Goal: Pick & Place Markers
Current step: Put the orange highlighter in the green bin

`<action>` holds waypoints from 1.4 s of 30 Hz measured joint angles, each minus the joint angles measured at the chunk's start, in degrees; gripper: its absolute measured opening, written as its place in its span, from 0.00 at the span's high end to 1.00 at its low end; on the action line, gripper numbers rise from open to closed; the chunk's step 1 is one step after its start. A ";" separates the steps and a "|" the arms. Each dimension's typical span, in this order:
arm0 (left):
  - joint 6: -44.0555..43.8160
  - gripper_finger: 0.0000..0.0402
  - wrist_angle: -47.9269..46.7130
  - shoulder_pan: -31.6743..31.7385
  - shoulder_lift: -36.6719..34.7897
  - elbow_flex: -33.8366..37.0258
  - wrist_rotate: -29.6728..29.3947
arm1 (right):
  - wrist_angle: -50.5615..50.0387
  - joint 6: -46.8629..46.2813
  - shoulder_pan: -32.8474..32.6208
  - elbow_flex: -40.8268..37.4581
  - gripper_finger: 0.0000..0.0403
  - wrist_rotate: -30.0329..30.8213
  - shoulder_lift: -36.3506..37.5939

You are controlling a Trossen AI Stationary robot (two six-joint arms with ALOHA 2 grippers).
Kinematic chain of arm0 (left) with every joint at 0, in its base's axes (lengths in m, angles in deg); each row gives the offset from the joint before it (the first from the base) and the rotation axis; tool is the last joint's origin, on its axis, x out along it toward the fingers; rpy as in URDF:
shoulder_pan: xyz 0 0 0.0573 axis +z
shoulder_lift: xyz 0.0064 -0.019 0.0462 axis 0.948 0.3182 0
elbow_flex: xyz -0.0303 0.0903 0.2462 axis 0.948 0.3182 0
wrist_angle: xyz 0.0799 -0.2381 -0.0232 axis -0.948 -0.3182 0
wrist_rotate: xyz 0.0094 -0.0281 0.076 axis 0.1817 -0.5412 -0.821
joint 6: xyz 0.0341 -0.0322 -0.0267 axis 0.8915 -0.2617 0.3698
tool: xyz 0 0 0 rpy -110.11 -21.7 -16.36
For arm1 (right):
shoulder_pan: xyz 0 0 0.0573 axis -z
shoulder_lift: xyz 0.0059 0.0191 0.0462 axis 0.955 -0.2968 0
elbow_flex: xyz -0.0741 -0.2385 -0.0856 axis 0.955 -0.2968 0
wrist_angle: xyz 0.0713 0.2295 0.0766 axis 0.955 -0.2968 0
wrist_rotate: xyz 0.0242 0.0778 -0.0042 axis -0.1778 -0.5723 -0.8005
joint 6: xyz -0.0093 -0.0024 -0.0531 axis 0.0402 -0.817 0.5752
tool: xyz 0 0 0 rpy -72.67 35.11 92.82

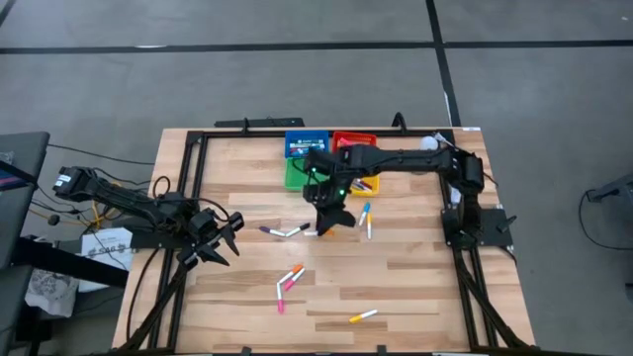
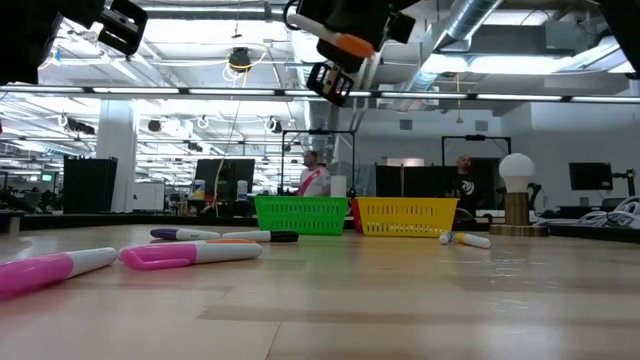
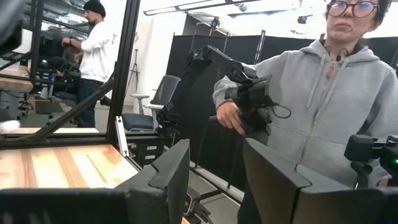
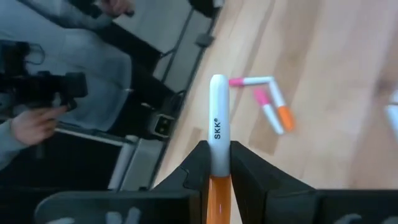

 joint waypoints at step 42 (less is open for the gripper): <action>9.42 0.63 -0.01 -0.01 0.00 -0.02 0.00 | 15.23 11.96 14.58 2.01 0.88 40.46 -8.11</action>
